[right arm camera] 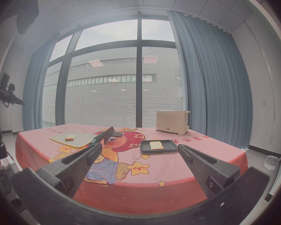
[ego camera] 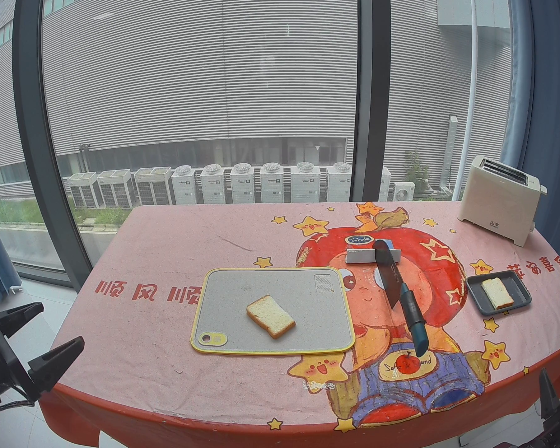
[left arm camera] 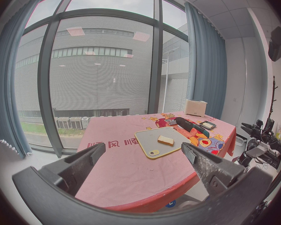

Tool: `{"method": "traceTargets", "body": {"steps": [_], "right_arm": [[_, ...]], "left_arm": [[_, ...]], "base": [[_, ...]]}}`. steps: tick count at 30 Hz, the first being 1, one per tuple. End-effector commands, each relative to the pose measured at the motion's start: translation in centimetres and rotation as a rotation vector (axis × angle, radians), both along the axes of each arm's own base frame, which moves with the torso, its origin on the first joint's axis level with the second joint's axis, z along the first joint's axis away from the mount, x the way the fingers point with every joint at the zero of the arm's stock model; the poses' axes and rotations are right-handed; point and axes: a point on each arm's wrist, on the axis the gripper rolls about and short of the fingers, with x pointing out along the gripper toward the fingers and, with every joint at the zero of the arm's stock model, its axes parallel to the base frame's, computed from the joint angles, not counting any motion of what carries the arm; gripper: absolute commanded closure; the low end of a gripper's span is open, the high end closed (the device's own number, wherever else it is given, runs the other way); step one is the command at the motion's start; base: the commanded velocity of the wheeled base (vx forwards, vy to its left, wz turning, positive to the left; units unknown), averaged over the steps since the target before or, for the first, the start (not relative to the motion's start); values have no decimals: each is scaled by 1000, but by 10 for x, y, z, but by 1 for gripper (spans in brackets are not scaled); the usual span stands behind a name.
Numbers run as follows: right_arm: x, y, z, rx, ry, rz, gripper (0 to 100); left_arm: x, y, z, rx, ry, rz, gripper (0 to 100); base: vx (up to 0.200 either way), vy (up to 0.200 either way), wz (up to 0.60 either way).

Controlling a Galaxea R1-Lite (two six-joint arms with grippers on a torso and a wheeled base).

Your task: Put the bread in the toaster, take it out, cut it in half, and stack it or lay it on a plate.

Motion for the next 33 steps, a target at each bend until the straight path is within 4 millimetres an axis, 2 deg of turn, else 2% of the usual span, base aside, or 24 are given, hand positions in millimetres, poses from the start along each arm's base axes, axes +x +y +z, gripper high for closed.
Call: {"method": "traceTargets", "body": {"steps": [1,13,24,33], "right_arm": [[0,0,-5,0,2,0,0],[0,0,-5,0,2,0,0],[0,0,-5,0,2,0,0],[0,0,-5,0,0,0,0]], "left_arm": [[20,-1,6,-3,51,-20,0],[49,-14,8,16,141,-114,0],[73,-36,9,49,201,-202,0],[94,-51,10,72,251,-176,0]], "base": [[0,0,0],[0,0,0],[0,0,0],[0,0,0]]}}
